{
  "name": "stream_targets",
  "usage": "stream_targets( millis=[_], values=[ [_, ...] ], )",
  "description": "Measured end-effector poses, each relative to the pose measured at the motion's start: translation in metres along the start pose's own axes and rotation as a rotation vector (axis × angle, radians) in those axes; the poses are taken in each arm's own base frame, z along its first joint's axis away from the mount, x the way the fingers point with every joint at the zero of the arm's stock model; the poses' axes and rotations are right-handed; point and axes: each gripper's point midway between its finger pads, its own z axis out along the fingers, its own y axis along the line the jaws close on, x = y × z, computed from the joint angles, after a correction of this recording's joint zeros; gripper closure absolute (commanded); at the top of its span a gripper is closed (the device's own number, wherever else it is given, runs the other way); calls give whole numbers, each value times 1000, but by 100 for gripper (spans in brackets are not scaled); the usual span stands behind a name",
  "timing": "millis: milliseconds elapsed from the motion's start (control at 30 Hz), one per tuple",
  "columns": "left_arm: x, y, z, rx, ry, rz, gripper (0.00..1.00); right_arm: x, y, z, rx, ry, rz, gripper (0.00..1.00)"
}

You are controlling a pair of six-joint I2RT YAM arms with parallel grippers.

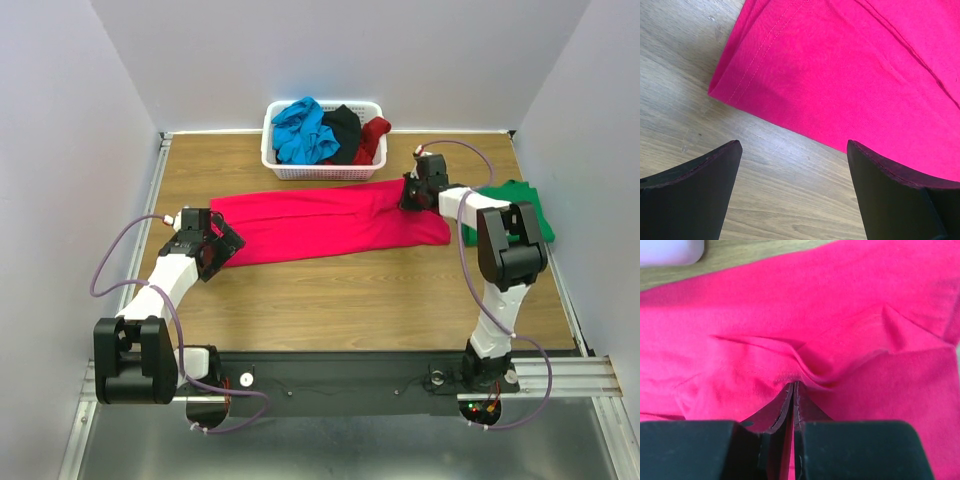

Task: Fold and stack the t-shirts
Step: Fold the tshirt

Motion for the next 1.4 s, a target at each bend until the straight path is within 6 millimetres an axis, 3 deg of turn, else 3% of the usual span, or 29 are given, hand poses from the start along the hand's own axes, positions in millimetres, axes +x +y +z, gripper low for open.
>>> stream_targets(
  millis=[200,500,600,800,900,1033,1233,1400],
  values=[
    [1,2,0,-9,3,6,2,-9,7,13,-29,-8,17,91],
    [4,8,-1,-31,12,16,2,-52,29,20,-114,-123,24,88],
    [3,9,-1,-35,10,19,2,-50,27,11,-107,-134,23,87],
    [4,7,-1,-24,16,22,2,-42,15,-30,-44,-165,26,87],
    [3,5,-2,-19,15,24,2,-44,8,-35,-5,-186,29,87],
    [-1,1,-2,-9,5,25,2,-39,-1,-21,35,-167,33,88],
    [-4,-6,4,3,14,24,2,-32,-6,28,58,-109,50,88],
    [1,-5,9,0,37,25,2,-58,-5,54,76,-152,62,88]
  ],
)
